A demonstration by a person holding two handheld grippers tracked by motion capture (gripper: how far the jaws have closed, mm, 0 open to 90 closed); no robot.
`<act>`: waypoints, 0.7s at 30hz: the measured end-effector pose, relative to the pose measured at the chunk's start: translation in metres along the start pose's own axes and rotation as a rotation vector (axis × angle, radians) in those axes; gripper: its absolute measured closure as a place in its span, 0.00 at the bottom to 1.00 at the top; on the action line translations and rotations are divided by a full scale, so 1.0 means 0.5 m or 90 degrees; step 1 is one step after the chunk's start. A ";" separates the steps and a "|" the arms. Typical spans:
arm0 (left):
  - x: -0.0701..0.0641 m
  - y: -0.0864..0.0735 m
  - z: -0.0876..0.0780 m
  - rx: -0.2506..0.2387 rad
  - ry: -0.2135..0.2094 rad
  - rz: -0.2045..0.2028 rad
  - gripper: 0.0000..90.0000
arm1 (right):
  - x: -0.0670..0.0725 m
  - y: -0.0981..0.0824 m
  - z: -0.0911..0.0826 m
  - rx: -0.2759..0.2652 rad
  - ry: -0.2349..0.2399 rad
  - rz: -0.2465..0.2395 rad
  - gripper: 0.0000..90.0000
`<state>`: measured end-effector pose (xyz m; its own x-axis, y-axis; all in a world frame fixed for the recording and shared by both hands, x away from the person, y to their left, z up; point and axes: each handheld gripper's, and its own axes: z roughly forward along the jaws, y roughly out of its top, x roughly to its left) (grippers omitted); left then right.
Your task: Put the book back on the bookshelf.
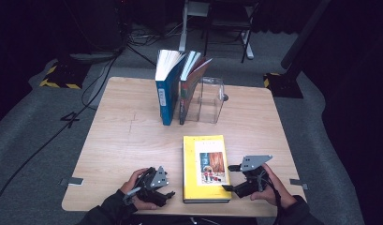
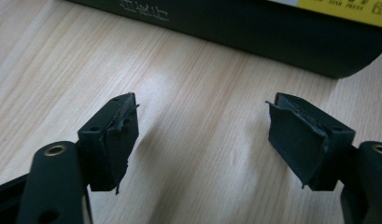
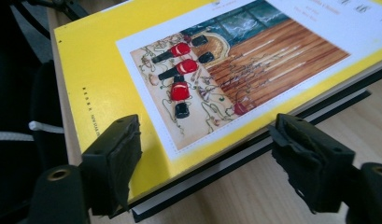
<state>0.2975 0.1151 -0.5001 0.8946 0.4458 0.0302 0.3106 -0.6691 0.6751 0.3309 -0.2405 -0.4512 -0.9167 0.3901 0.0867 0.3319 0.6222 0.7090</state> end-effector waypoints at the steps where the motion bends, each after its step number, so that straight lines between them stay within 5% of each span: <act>1: 0.003 -0.002 0.005 -0.010 -0.019 -0.019 0.26 | -0.004 -0.001 0.001 0.002 0.008 0.010 0.24; 7: 0.008 0.003 0.015 -0.017 -0.026 -0.011 0.21 | -0.035 -0.008 0.016 0.017 0.060 0.071 0.14; 13: 0.011 0.006 0.019 -0.017 -0.030 -0.008 0.20 | -0.035 -0.003 0.019 0.012 0.074 0.046 0.17; 21: 0.012 0.011 0.023 -0.015 -0.028 -0.009 0.20 | -0.023 0.012 0.015 0.029 0.045 0.005 0.18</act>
<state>0.3082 0.1073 -0.5046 0.9038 0.4279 -0.0112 0.3156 -0.6485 0.6927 0.3450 -0.2361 -0.4535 -0.9265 0.3482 0.1424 0.3481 0.6499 0.6756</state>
